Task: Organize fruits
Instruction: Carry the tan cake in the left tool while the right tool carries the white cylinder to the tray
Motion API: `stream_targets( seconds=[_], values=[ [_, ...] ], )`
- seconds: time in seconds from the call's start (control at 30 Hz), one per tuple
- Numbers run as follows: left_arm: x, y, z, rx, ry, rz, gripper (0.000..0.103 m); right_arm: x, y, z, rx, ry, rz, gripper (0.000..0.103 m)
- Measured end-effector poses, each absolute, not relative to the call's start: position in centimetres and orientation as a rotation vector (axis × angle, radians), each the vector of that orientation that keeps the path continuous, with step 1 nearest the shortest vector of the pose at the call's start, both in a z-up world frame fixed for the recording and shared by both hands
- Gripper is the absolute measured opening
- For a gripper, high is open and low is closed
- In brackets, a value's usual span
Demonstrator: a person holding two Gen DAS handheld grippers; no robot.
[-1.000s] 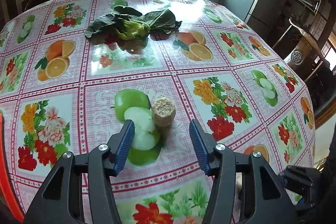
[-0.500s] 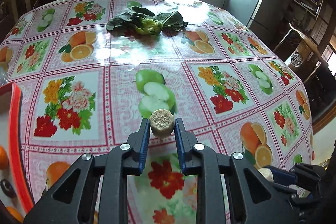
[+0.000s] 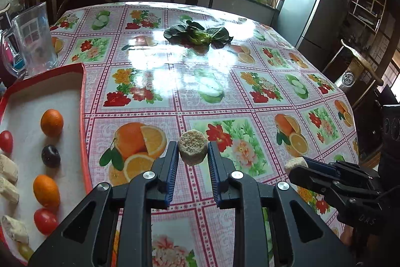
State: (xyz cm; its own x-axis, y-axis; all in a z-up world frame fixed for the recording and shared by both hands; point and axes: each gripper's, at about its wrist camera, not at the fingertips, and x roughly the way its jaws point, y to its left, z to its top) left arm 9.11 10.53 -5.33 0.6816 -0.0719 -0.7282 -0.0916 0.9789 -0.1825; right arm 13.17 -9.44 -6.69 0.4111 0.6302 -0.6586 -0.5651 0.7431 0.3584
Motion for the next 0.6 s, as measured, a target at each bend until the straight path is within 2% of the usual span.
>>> stream_targets(
  seconds=[0.6],
  values=[
    [1.6, 14.4, -4.3, -0.246, 0.773, 0.094, 0.021, 9.3, -4.2, -5.1, 0.018, 0.844, 0.862, 0.024]
  ],
)
